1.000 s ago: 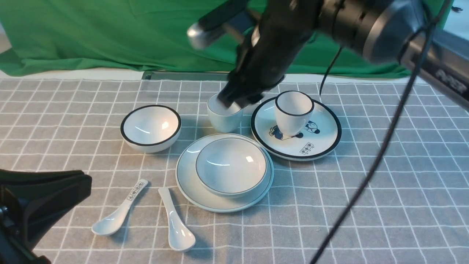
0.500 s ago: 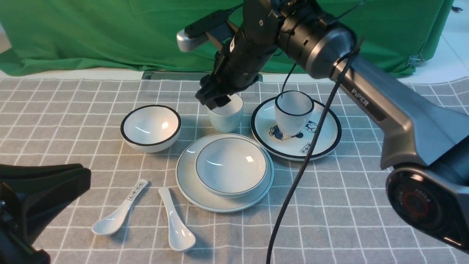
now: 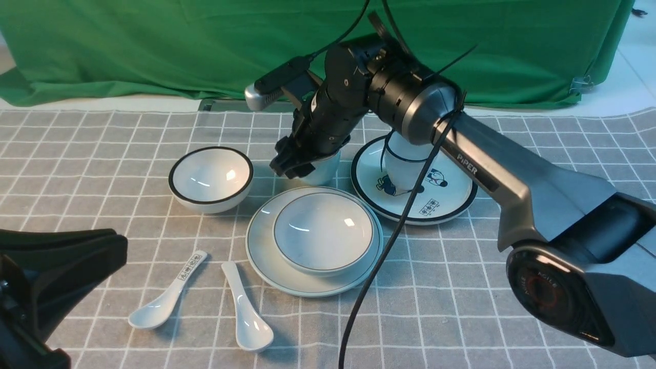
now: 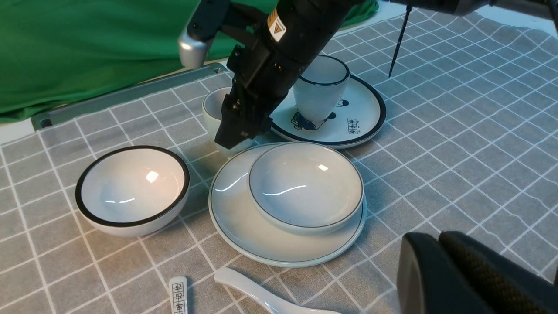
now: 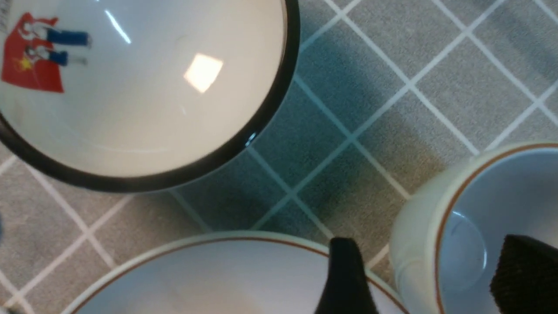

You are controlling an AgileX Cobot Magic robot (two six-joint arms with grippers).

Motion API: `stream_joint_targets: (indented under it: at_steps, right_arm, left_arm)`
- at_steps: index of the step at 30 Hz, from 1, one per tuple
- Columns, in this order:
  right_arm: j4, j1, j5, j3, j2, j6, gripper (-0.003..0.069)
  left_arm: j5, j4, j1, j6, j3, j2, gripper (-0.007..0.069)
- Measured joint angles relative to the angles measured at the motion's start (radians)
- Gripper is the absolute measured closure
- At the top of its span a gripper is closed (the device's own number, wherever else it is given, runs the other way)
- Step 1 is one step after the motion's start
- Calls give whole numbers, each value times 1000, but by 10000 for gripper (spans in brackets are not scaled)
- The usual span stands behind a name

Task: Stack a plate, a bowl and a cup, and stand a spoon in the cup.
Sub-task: Use the right arm to grab a blue teacup

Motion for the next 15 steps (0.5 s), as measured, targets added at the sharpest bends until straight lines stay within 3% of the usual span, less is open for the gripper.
stream_joint_targets:
  at_steps: [5,12,15]
  right_arm:
    - [-5,0,-4,0,14,-32,270]
    - [-8,0,2,0,14,-37,559]
    - [-8,0,29,0,-4,-37,559]
  left_arm:
    - [3,0,0,0,0,0,607]
    - [26,1,0,0,0,0,607]
    - [29,3,0,3,0,0,607]
